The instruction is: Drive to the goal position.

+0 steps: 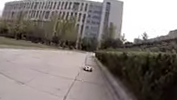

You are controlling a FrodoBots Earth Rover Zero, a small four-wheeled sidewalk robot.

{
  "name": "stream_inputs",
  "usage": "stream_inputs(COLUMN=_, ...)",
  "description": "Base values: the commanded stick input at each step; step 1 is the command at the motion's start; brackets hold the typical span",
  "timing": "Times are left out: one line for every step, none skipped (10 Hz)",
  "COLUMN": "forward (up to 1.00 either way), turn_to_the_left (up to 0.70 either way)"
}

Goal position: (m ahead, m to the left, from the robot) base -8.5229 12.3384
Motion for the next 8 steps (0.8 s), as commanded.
stream_inputs(forward=0.7, turn_to_the_left=0.27)
stream_inputs(forward=0.7, turn_to_the_left=0.27)
stream_inputs(forward=0.7, turn_to_the_left=0.27)
stream_inputs(forward=0.7, turn_to_the_left=0.27)
stream_inputs(forward=0.7, turn_to_the_left=0.27)
stream_inputs(forward=0.7, turn_to_the_left=0.27)
stream_inputs(forward=0.7, turn_to_the_left=0.27)
stream_inputs(forward=0.7, turn_to_the_left=0.27)
